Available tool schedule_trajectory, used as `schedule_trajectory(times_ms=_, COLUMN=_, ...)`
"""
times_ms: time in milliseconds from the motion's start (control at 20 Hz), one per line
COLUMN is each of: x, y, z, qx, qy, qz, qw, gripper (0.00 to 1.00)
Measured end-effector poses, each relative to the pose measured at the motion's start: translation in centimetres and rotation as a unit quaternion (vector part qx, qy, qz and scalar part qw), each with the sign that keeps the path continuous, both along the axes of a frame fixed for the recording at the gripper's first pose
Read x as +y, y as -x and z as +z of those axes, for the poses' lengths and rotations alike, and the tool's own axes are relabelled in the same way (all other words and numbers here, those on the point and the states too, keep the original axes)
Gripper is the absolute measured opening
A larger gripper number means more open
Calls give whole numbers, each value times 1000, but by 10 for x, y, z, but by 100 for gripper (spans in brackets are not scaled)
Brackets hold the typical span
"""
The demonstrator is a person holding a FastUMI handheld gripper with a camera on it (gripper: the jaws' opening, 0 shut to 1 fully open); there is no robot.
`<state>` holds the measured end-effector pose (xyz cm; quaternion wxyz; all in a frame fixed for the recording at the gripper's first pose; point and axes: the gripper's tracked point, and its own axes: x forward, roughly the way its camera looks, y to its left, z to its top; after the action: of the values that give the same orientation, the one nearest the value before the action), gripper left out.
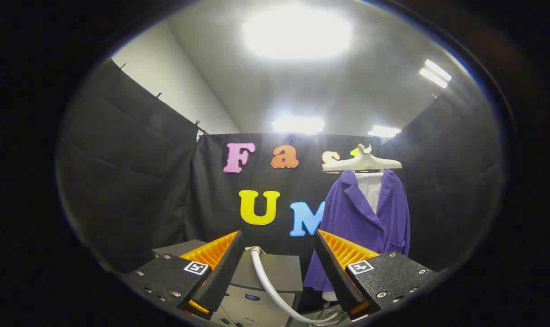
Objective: Iron the clothes twice with a garment steamer, once on the left side and once on the right side.
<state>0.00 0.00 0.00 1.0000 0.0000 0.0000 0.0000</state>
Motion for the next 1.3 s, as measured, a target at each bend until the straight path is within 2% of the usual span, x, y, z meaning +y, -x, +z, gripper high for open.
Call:
schedule_trajectory(times_ms=150, x=0, y=-6, z=-24, qx=2, qy=-18, qz=-4, qw=1000, gripper=94)
schedule_trajectory(times_ms=250, x=-19, y=-7, z=-50, qx=25, qy=-13, qz=-32, qw=999, gripper=95)
schedule_trajectory(times_ms=400, x=-45, y=-8, z=-55, qx=34, qy=2, qz=-85, qw=996, gripper=95)
schedule_trajectory(times_ms=700, x=-70, y=-9, z=-87, qx=74, qy=14, qz=-131, qw=988, gripper=95)
schedule_trajectory(times_ms=900, x=-61, y=-7, z=-103, qx=94, qy=27, qz=-134, qw=986, gripper=95)
schedule_trajectory(times_ms=1300, x=-46, y=-34, z=-115, qx=121, qy=29, qz=-99, qw=987, gripper=95)
